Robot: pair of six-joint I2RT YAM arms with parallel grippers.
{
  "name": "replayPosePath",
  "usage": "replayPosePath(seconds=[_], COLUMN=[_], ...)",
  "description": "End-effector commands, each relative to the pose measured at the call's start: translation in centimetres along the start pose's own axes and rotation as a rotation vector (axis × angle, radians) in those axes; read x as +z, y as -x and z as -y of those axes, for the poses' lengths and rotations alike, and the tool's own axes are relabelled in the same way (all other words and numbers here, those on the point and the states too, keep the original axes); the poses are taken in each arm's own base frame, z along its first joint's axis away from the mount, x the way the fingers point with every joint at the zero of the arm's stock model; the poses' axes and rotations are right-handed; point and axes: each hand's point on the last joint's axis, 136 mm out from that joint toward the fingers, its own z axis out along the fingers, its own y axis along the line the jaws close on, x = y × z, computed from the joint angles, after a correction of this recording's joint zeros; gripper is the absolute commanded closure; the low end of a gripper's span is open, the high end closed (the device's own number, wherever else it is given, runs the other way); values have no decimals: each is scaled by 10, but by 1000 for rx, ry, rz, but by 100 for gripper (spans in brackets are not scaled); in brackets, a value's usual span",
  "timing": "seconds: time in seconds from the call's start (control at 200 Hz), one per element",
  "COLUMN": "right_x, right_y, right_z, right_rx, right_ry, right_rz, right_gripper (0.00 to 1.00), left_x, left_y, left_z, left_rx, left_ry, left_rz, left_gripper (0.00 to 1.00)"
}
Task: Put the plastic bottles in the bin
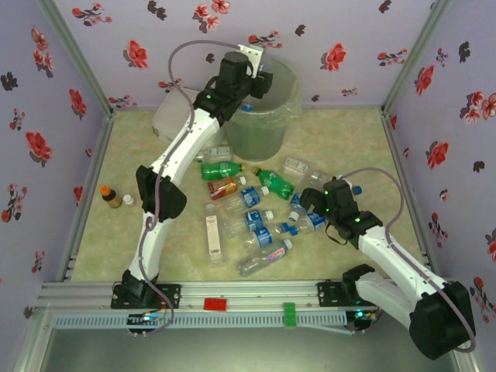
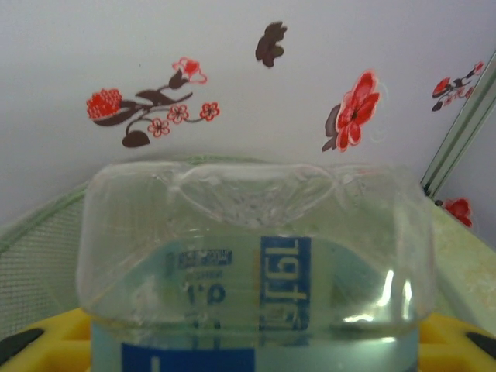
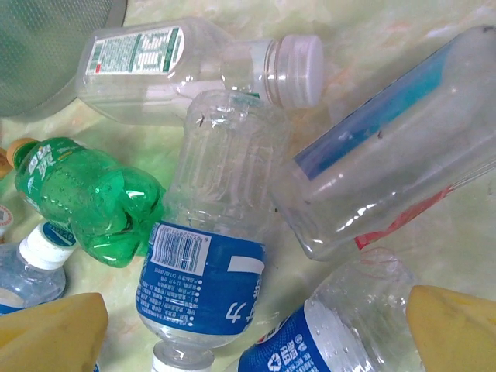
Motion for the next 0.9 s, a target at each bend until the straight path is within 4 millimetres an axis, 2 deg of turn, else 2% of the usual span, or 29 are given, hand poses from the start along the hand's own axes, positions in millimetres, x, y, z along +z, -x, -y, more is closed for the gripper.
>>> replayPosePath(seconds=[0.0, 0.025, 0.075, 0.205, 0.385, 0.535, 0.6, 0.72, 0.775, 0.895], right_x=[-10, -10, -12, -14, -17, -16, -15, -14, -12, -9], right_y=[14, 15, 16, 17, 21, 22, 21, 21, 22, 24], right_z=[6, 7, 6, 7, 18, 27, 35, 53, 57, 63], right_rx=[-6, -10, -15, -28, 2, 60, 83, 151, 189, 241], right_ry=[-51, -54, -49, -56, -112, -143, -178, -231, -223, -223], right_rz=[45, 48, 50, 58, 65, 61, 51, 42, 30, 21], right_gripper=[0, 1, 0, 0, 0, 0, 0, 0, 0, 0], left_x=[10, 10, 11, 7, -18, -56, -73, -105, -118, -142], left_y=[-1, 1, 3, 17, 51, 78, 82, 73, 63, 25], left_z=[-5, -4, -7, -9, -8, -9, -9, -12, -17, -23], left_rx=[-31, -35, -43, -61, -57, -39, -32, -18, -13, -11], left_ry=[-16, -18, -15, -21, -27, -29, -29, -26, -15, 0], left_rz=[19, 24, 35, 78, 147, 196, 213, 246, 253, 201], left_gripper=[58, 53, 34, 1, 0, 0, 0, 0, 0, 0])
